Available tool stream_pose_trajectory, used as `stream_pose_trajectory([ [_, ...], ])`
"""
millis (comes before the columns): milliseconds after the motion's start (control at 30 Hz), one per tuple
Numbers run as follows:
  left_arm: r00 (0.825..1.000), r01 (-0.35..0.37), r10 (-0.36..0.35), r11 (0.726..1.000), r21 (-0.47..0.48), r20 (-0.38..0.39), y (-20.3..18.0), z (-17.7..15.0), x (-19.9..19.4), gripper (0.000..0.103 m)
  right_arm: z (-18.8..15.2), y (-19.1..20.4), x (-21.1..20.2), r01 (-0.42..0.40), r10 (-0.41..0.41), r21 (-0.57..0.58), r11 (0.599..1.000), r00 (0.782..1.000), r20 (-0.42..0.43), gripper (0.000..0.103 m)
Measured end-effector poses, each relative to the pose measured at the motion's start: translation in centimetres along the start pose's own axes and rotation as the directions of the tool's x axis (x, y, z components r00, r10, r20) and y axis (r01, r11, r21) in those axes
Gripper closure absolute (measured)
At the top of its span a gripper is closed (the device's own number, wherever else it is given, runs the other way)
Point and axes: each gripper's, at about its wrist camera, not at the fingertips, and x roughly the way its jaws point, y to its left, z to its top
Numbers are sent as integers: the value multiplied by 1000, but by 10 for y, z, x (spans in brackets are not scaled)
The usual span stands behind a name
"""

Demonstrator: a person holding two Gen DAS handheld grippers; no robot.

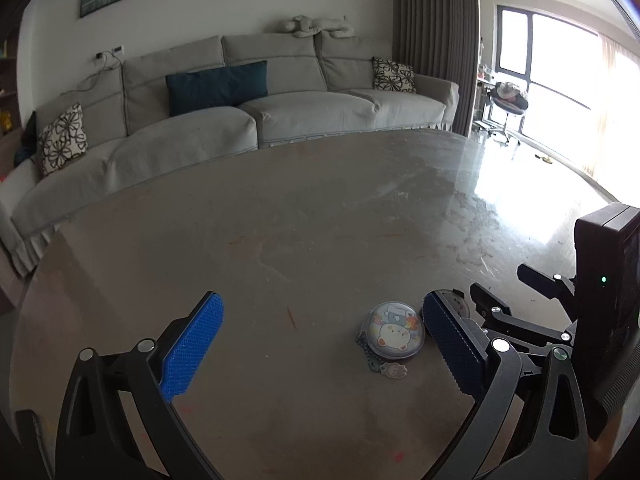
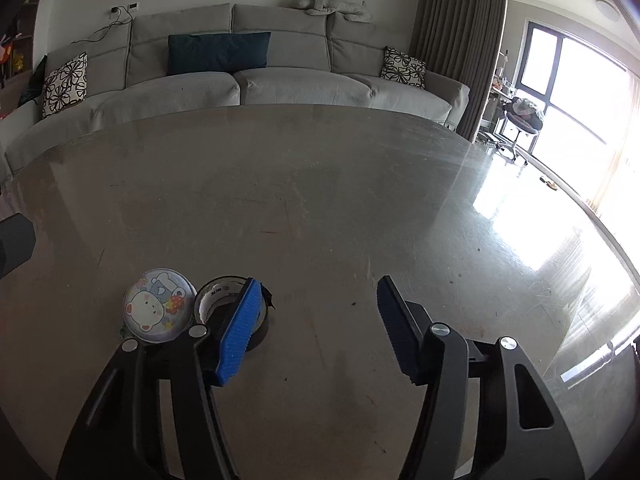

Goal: Collect trash
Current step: 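Return to the counter and close the right tool on the black tape roll, then grasp the round cartoon tin with the left tool while the right tool holds the tape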

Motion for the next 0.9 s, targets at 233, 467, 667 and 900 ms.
stream_pose_trajectory([
  [233,999,-21,20,999,31,37,-5,2,-6,5,-2,20,16,-48,47,-25,999,997,-60,51],
  [467,999,-14,13,999,33,45,-12,-1,-11,5,-14,20,23,-78,76,-17,997,990,-118,70],
  [667,999,-17,16,999,27,44,-9,-1,-9,5,-14,26,20,-100,95,-26,995,986,-134,85],
  [900,999,-30,28,999,31,41,-9,-4,-8,5,-10,26,3,-79,74,-53,995,993,-87,92],
])
